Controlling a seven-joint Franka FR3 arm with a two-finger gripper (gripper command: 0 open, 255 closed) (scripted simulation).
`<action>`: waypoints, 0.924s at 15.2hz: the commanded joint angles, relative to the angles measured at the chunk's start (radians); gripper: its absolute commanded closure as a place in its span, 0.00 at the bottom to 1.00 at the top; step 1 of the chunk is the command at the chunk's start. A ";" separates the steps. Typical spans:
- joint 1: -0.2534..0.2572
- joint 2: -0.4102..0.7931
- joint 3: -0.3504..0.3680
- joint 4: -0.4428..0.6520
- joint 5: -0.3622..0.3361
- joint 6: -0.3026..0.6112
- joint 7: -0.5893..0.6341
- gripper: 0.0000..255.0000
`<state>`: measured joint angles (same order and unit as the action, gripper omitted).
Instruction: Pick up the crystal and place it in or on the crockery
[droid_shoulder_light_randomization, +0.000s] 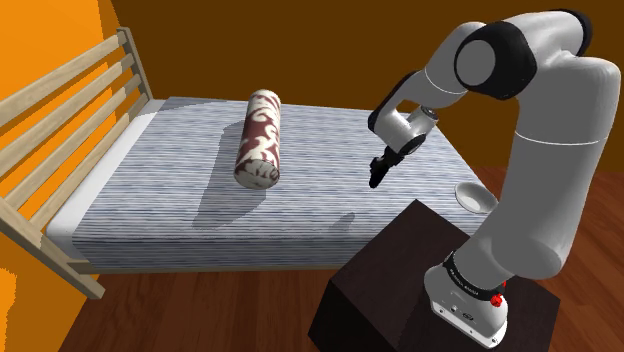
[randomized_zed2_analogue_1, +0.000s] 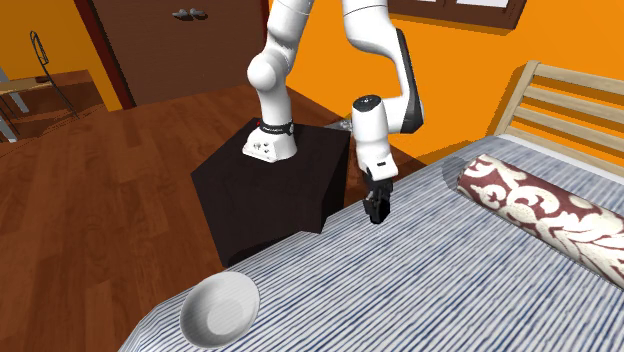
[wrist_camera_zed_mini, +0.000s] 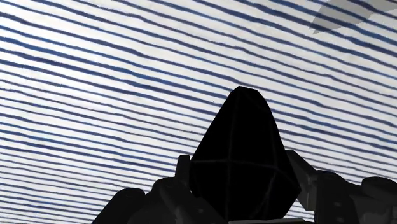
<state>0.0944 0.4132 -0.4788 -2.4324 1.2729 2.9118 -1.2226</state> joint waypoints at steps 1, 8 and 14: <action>-0.034 -0.011 -0.016 -0.010 0.001 -0.015 -0.053 1.00; -0.183 -0.020 -0.081 -0.023 0.011 -0.089 -0.261 1.00; -0.311 0.006 -0.146 0.007 -0.022 -0.176 -0.394 1.00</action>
<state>-0.1953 0.4139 -0.6159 -2.4305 1.2549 2.7504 -1.5916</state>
